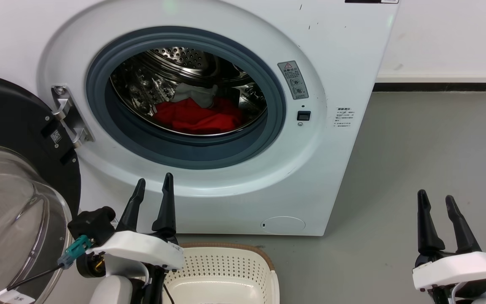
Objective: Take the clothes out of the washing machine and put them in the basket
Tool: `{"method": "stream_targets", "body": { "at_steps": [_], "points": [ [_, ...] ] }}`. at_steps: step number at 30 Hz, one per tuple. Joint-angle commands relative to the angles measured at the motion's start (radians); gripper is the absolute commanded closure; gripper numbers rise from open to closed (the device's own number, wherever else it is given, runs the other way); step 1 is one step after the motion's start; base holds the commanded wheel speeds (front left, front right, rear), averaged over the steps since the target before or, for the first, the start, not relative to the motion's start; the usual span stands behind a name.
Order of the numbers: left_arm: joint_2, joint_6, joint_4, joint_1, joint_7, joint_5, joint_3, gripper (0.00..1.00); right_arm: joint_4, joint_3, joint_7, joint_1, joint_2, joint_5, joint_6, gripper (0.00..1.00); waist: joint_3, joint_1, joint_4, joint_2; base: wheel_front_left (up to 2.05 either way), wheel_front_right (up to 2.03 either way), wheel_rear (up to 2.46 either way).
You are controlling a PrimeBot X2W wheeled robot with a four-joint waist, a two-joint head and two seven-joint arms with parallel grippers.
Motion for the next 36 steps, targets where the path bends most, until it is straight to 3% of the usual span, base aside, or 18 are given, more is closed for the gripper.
{"method": "stream_targets", "body": {
  "at_steps": [1, 36],
  "points": [
    [0.002, 0.006, -0.004, -0.025, -0.009, 0.027, -0.003, 0.0, -0.006, -0.002, -0.012, 0.0, 0.0, -0.03, 0.0, 0.0, 0.001, 0.0, 0.0, 0.0, 0.0, 0.0, 0.0],
    [0.003, 0.031, 0.042, -0.038, -0.081, 0.327, -0.035, 0.0, 0.026, -0.009, -0.084, 0.015, 0.0, -0.334, 0.0, 0.0, -0.001, 0.0, 0.008, 0.0, 0.0, 0.0, 0.0]
  ]
}}
